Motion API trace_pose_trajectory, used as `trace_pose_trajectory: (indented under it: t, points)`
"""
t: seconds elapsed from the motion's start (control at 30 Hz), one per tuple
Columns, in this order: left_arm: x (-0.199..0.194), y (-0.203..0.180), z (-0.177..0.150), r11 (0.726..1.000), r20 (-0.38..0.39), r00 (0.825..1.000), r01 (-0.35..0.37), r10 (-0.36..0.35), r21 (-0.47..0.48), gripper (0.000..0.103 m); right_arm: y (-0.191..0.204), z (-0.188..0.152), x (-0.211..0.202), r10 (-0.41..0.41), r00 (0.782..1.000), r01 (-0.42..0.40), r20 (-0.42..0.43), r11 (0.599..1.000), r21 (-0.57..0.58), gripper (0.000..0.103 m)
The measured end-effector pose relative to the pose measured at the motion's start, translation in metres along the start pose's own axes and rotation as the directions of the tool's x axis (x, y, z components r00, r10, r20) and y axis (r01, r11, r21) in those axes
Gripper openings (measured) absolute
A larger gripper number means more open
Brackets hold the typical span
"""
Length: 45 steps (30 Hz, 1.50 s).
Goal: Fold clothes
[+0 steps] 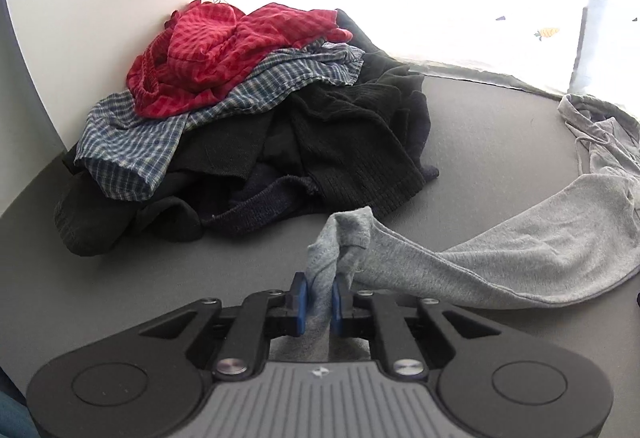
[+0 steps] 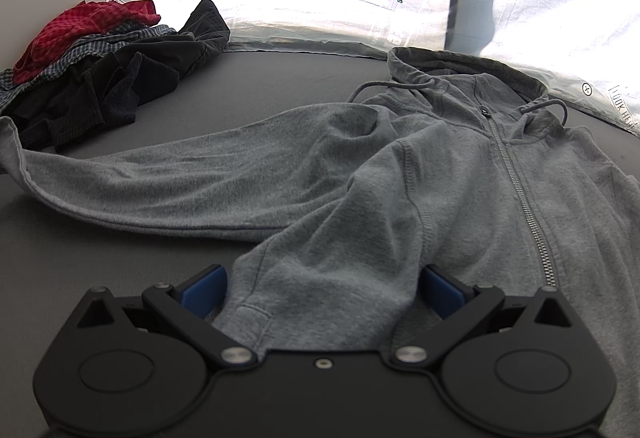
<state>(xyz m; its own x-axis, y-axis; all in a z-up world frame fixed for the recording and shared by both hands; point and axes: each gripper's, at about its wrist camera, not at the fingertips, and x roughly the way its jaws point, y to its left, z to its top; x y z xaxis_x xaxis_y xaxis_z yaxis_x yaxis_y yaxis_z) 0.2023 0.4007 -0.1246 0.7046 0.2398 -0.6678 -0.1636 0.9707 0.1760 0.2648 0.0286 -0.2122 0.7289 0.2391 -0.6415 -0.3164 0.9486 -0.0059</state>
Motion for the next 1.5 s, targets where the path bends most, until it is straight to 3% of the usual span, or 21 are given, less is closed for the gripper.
trace_pose_trajectory:
  t: [0.1, 0.17, 0.3, 0.37, 0.43, 0.5, 0.57, 0.63, 0.67, 0.7, 0.8, 0.83, 0.9, 0.93, 1.0, 1.13, 1.27, 1.4, 1.5]
  points:
    - [-0.006, -0.004, 0.007, 0.978, 0.037, 0.999, 0.018, -0.026, 0.206, 0.014, 0.0, 0.0, 0.0, 0.0, 1.0, 0.0, 0.0, 1.0, 0.0, 0.103]
    - [0.0, -0.005, 0.002, 0.946, -0.04, 0.997, 0.082, -0.073, 0.314, 0.015, 0.0, 0.0, 0.0, 0.0, 1.0, 0.0, 0.0, 1.0, 0.0, 0.103]
    - [0.012, -0.003, -0.026, 0.925, -0.163, 0.978, 0.179, -0.13, 0.336, 0.021, 0.0, 0.0, 0.0, 0.0, 1.0, 0.0, 0.0, 1.0, 0.0, 0.103]
    - [0.01, -0.002, -0.038, 0.932, -0.184, 0.97, 0.207, -0.157, 0.298, 0.035, 0.0, 0.0, 0.0, 0.0, 1.0, 0.0, 0.0, 1.0, 0.0, 0.103]
    - [0.006, 0.008, -0.041, 0.963, -0.166, 0.968, 0.214, -0.187, 0.164, 0.056, 0.0, 0.0, 0.0, 0.0, 1.0, 0.0, 0.0, 1.0, 0.0, 0.103]
    - [0.0, 0.019, -0.044, 0.976, -0.139, 0.967, 0.218, -0.214, 0.017, 0.063, 0.0, 0.0, 0.0, 0.0, 1.0, 0.0, 0.001, 1.0, 0.001, 0.103]
    - [-0.003, 0.031, -0.048, 0.964, -0.123, 0.967, 0.202, -0.224, -0.173, 0.068, 0.0, 0.0, 0.0, -0.001, 1.0, 0.001, 0.001, 1.0, 0.001, 0.103]
    - [-0.002, 0.045, -0.057, 0.896, -0.131, 0.967, 0.144, -0.217, -0.419, 0.069, 0.0, 0.0, 0.0, -0.001, 1.0, 0.001, 0.001, 1.0, 0.001, 0.103]
    - [-0.002, 0.053, -0.061, 0.839, -0.135, 0.967, 0.111, -0.214, -0.533, 0.069, 0.0, 0.0, 0.0, -0.001, 1.0, 0.001, 0.001, 1.0, 0.001, 0.103]
    - [-0.001, 0.059, -0.068, 0.762, -0.138, 0.962, 0.094, -0.234, -0.641, 0.069, 0.0, 0.0, 0.0, -0.001, 1.0, 0.001, 0.001, 1.0, 0.001, 0.103]
    - [0.002, 0.069, -0.088, 0.565, -0.097, 0.951, 0.09, -0.293, -0.82, 0.069, 0.0, 0.0, 0.0, -0.001, 1.0, 0.001, 0.001, 1.0, 0.001, 0.103]
    - [0.003, 0.068, -0.089, 0.56, -0.099, 0.952, 0.084, -0.288, -0.824, 0.069, 0.0, 0.0, 0.0, -0.001, 1.0, 0.001, 0.001, 1.0, 0.001, 0.103]
    - [0.005, 0.065, -0.086, 0.585, -0.113, 0.957, 0.068, -0.267, -0.808, 0.069, 0.0, 0.0, 0.0, -0.001, 1.0, 0.001, 0.001, 1.0, 0.001, 0.103]
    - [0.007, 0.062, -0.083, 0.611, -0.121, 0.96, 0.062, -0.253, -0.789, 0.069, 0.0, 0.0, 0.0, -0.001, 1.0, 0.001, 0.001, 1.0, 0.002, 0.103]
    - [0.011, 0.058, -0.079, 0.627, -0.116, 0.961, 0.069, -0.25, -0.776, 0.069, 0.0, 0.0, 0.0, -0.001, 1.0, 0.001, 0.001, 1.0, 0.001, 0.103]
    - [0.021, 0.055, -0.077, 0.565, -0.098, 0.957, 0.077, -0.273, -0.822, 0.069, 0.0, 0.0, 0.0, -0.001, 1.0, 0.001, 0.001, 1.0, 0.002, 0.103]
    - [0.029, 0.05, -0.067, 0.62, -0.125, 0.966, 0.045, -0.227, -0.783, 0.069, 0.0, 0.0, 0.0, -0.001, 1.0, 0.001, 0.001, 1.0, 0.002, 0.103]
    - [0.036, 0.049, -0.062, 0.609, -0.133, 0.968, 0.026, -0.214, -0.793, 0.069, 0.0, 0.0, 0.0, -0.001, 1.0, 0.001, 0.001, 1.0, 0.002, 0.103]
    - [0.041, 0.044, -0.055, 0.631, -0.156, 0.968, 0.002, -0.194, -0.776, 0.069, 0.0, 0.0, 0.0, 0.0, 1.0, 0.0, 0.001, 1.0, 0.002, 0.103]
